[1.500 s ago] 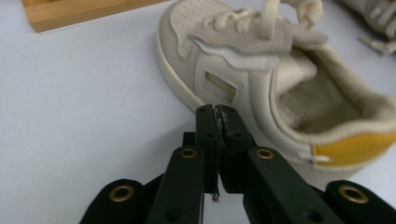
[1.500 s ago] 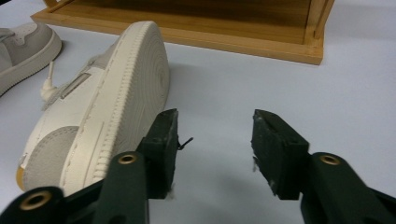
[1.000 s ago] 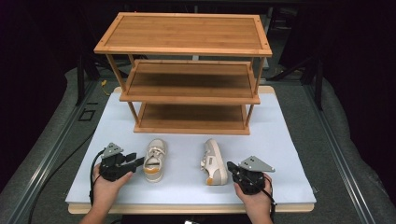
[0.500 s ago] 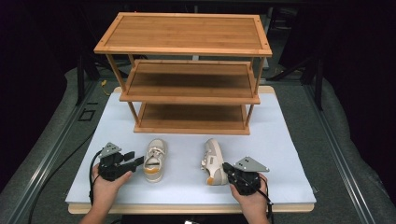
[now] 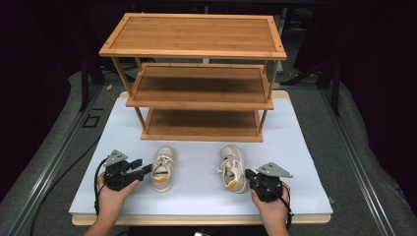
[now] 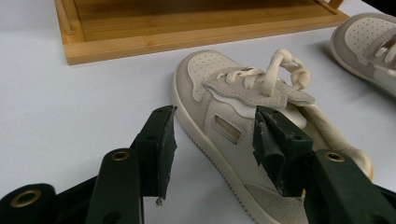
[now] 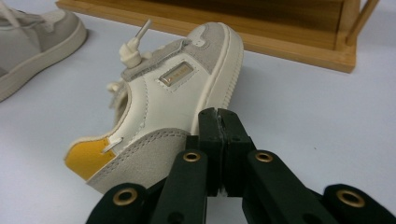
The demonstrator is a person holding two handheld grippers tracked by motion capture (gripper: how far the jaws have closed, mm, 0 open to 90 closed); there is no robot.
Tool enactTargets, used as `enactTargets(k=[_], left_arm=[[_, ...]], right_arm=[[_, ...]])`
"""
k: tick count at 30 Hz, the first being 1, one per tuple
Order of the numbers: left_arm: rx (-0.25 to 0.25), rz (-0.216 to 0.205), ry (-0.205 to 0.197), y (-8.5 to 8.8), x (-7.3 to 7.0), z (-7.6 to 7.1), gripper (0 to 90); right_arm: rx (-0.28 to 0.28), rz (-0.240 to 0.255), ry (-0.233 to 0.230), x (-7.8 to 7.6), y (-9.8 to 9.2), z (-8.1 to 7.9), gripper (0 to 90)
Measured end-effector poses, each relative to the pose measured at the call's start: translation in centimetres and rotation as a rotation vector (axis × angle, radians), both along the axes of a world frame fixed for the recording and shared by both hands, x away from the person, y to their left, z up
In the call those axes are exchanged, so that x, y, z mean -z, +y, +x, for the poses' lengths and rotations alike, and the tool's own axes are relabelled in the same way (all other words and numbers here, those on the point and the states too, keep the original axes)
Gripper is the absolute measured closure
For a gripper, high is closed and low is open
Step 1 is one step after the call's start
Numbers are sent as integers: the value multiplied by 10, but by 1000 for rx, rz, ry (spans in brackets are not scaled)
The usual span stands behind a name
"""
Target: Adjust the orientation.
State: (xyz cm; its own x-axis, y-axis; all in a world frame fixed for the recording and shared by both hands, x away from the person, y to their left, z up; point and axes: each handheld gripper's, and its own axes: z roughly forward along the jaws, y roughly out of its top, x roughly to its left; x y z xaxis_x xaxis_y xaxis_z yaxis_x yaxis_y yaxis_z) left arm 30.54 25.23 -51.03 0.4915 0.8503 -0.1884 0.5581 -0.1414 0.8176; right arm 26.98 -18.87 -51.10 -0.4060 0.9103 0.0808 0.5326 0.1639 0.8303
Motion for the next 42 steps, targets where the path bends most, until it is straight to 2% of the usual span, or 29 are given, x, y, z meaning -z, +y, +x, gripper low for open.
enactTargets(k=[3,6,7,8,9,11,12,14,16,17,18,20,23,25,31,34,38,42], left_arm=[[2,-4,-2,-1,-1,0,483],[7,-9,-3,-1,-1,-1,482],[9,-12,-11,-2,-2,-1,482],[9,-12,-11,-2,-2,-1,482],[9,-21,-15,-2,-3,-3,482],[14,-34,-27,-3,-5,-4,482],[22,-48,-26,-3,-6,-5,478],[30,-48,-20,-3,-7,-5,473],[36,-56,-13,-4,-6,-5,464],[38,-61,-11,-5,-6,-5,460],[40,-62,-10,-6,-6,-5,460],[51,-68,-7,-7,-6,-5,449],[71,-75,6,-9,-4,-4,433],[78,-72,17,-12,-3,-4,430],[89,-57,36,-20,4,0,434],[81,-50,32,-23,5,1,434],[53,-37,39,-24,8,4,456],[33,-10,32,-27,10,6,473]], right_arm=[[17,10,23,3,-5,4,883],[32,-5,49,8,-8,8,874],[25,-10,79,11,-10,10,871],[25,-10,79,11,-10,10,871],[50,-41,93,12,-10,11,844],[40,-7,108,13,-13,12,806],[72,-6,77,9,-17,12,749],[78,4,69,8,-18,11,723],[94,61,31,3,-22,6,660],[98,69,14,2,-21,4,640],[98,69,14,2,-21,4,640],[101,85,-23,-1,-19,-1,596],[76,127,-56,-3,-16,-3,552],[49,149,-45,-1,-12,-3,534],[18,132,-19,5,-3,3,523],[29,121,-5,9,-2,7,511],[39,129,-12,11,-3,9,509],[44,122,-6,13,-2,12,527]])
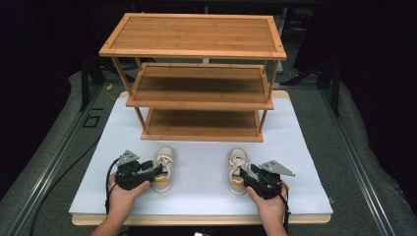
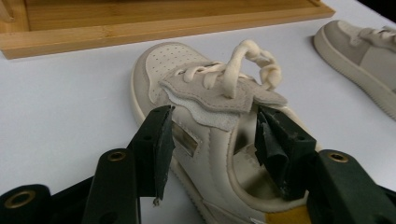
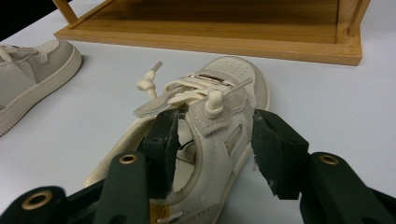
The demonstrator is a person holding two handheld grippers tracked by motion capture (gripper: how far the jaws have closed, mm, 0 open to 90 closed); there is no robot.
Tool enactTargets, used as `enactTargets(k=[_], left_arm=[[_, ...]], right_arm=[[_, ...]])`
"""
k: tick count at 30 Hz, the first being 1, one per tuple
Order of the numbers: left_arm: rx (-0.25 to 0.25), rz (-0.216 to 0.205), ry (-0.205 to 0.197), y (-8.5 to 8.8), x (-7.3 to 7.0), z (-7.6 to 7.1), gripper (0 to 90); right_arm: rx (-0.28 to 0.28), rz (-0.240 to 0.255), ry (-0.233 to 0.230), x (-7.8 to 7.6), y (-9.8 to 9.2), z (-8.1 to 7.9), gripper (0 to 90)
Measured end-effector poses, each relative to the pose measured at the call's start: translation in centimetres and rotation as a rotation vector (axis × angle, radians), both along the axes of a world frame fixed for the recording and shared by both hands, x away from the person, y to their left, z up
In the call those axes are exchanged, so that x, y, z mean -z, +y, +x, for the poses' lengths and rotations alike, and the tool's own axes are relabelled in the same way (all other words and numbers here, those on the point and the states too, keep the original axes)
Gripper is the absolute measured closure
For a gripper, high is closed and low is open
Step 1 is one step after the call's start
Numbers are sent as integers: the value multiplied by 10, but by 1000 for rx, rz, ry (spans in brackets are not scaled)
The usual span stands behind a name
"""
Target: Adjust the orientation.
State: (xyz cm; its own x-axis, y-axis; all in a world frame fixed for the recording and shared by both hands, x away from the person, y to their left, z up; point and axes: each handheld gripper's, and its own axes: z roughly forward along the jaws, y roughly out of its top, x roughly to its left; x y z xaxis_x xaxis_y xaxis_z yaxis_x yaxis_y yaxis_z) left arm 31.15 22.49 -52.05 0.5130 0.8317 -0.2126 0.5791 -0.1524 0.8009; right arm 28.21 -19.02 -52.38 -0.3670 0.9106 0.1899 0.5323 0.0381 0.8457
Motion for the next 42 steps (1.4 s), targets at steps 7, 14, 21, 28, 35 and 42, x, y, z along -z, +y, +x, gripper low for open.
enactTargets(k=[7,14,21,28,35,42], left_arm=[[-13,20,-23,-2,4,3,525],[-29,15,-18,-3,4,4,552],[-17,6,13,-5,1,8,567],[15,-8,29,-16,-1,11,581],[41,-15,35,-35,-2,12,584],[58,-20,29,-58,-2,14,589]], right_arm=[[-8,-35,8,3,5,5,559],[-14,-46,24,3,4,10,566],[-12,-36,44,0,3,11,585],[-10,-12,69,-3,2,11,623],[-14,-30,83,-7,18,10,638],[-8,-24,89,-8,40,14,649]])
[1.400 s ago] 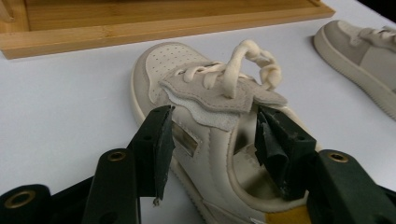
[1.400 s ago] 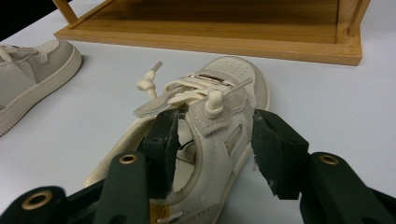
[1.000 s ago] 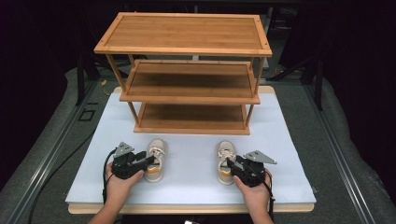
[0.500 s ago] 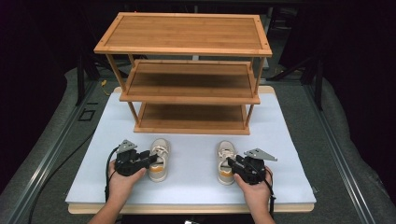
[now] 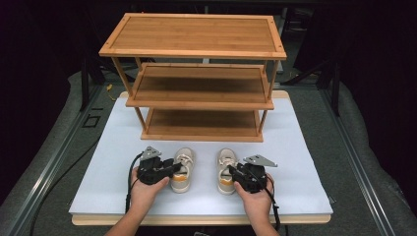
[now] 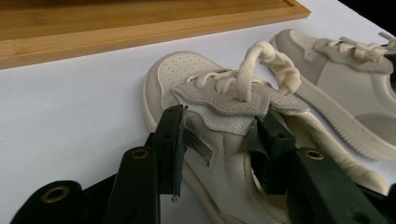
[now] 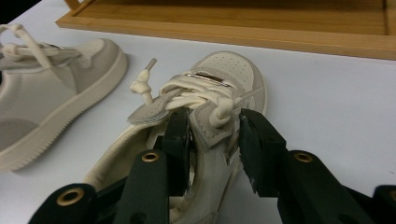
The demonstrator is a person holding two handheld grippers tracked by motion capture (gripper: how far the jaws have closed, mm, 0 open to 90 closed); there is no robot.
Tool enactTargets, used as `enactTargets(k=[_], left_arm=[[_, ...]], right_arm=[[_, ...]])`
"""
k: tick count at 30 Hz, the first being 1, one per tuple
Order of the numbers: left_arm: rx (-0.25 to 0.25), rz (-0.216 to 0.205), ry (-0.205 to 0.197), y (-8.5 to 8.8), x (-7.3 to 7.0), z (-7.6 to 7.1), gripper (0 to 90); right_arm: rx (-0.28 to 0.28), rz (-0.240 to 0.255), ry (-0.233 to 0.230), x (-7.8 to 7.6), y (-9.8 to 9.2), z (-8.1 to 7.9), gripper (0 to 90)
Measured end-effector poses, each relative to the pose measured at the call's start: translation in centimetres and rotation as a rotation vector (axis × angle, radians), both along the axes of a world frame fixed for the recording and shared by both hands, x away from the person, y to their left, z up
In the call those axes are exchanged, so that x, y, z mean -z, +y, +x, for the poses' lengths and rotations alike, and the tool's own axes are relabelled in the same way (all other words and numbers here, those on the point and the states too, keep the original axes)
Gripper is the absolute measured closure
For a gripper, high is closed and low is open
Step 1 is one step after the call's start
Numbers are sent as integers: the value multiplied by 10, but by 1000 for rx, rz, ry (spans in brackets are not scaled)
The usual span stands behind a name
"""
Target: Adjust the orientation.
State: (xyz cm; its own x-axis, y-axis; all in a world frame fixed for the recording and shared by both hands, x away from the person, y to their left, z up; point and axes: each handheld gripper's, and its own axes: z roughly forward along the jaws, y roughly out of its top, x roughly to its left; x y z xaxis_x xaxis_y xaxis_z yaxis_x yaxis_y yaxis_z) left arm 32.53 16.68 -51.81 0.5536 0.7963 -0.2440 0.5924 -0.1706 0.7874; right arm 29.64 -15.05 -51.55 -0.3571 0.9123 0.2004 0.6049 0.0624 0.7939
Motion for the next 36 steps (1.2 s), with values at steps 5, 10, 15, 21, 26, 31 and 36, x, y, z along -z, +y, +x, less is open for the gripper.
enactTargets(k=[5,10,15,21,26,31,36], left_arm=[[-5,8,-10,-12,0,0,591],[0,22,-23,-23,1,0,592],[12,25,-23,-29,1,-3,591],[24,26,-27,-34,3,-9,590],[10,19,-34,-37,5,-13,585],[-14,-22,-17,-37,6,-14,571],[-10,-41,-8,-36,6,-12,558]], right_arm=[[-16,14,-6,0,8,0,661],[-39,17,-10,-2,21,0,667],[-15,-20,-26,-1,33,-2,667],[-16,-34,-48,3,39,-6,664],[-5,-7,-45,4,38,-8,652],[-4,52,-17,4,39,-12,629],[-15,89,-10,5,36,-11,614]])
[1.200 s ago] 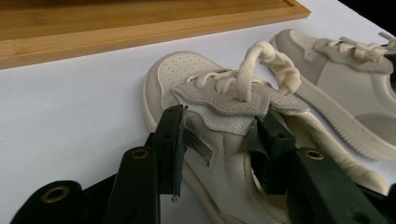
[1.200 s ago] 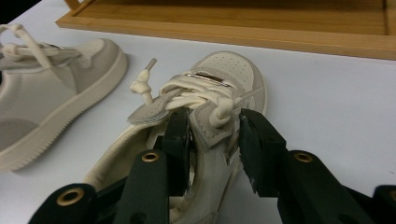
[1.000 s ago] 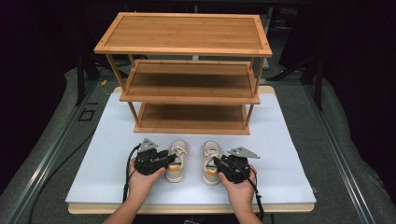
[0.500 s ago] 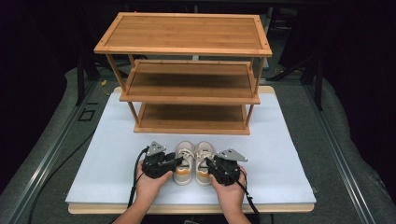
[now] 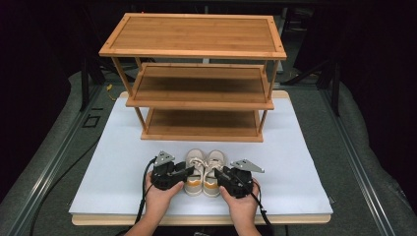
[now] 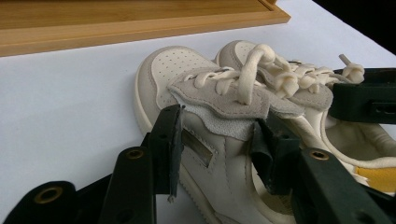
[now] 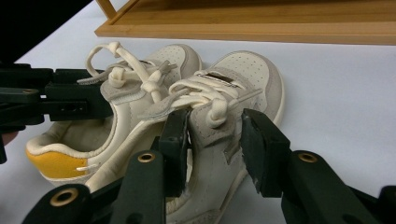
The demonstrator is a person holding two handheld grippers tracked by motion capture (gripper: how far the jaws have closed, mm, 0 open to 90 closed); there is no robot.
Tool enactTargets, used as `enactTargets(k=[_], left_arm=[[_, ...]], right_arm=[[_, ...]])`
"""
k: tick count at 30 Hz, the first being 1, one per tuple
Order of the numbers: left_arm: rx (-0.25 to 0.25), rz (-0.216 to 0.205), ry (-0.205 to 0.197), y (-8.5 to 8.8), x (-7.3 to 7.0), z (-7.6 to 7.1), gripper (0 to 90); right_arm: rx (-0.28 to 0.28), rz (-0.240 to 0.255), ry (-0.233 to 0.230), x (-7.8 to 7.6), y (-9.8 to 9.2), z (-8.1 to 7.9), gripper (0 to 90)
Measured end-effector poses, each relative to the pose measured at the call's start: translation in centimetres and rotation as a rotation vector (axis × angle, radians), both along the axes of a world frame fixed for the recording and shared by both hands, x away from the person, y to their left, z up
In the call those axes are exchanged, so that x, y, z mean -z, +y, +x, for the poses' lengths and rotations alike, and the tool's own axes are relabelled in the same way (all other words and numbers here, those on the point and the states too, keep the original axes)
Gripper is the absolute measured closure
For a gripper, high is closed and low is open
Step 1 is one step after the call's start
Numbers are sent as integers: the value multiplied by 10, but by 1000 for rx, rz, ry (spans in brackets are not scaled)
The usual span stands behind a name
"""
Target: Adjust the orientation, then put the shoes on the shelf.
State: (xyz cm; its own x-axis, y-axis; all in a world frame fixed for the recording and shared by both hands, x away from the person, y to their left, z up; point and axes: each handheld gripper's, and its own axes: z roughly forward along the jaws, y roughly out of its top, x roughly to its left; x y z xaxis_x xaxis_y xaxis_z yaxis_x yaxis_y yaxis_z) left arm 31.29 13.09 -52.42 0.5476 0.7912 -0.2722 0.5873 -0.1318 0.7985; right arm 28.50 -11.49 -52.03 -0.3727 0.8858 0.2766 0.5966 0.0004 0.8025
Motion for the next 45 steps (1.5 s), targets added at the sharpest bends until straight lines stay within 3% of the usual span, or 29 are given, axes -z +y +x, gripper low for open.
enactTargets(k=[9,13,21,25,31,34,37,41,45], left_arm=[[10,-37,4,6,2,0,532],[16,-66,5,9,1,-2,505],[-4,-112,2,15,-4,-4,474],[-3,-99,-21,17,-8,-6,485],[28,-96,-25,16,-5,-13,557],[-4,-110,-23,16,-2,-17,566],[-36,-84,-29,17,1,-19,549],[-32,-120,-5,16,6,-18,523],[-23,-109,-9,10,9,-16,535]], right_arm=[[-23,19,-26,-2,-5,0,536],[-22,61,-54,-5,-9,-2,531],[-25,72,-67,-5,-9,-10,533],[-22,76,-70,-7,-11,-12,538],[-27,91,-66,-6,-12,-15,542],[-24,72,-71,-5,-10,-16,540],[-24,63,-71,-4,-9,-16,534],[-12,67,-54,0,-4,-16,531],[1,43,-62,4,0,-15,514]])
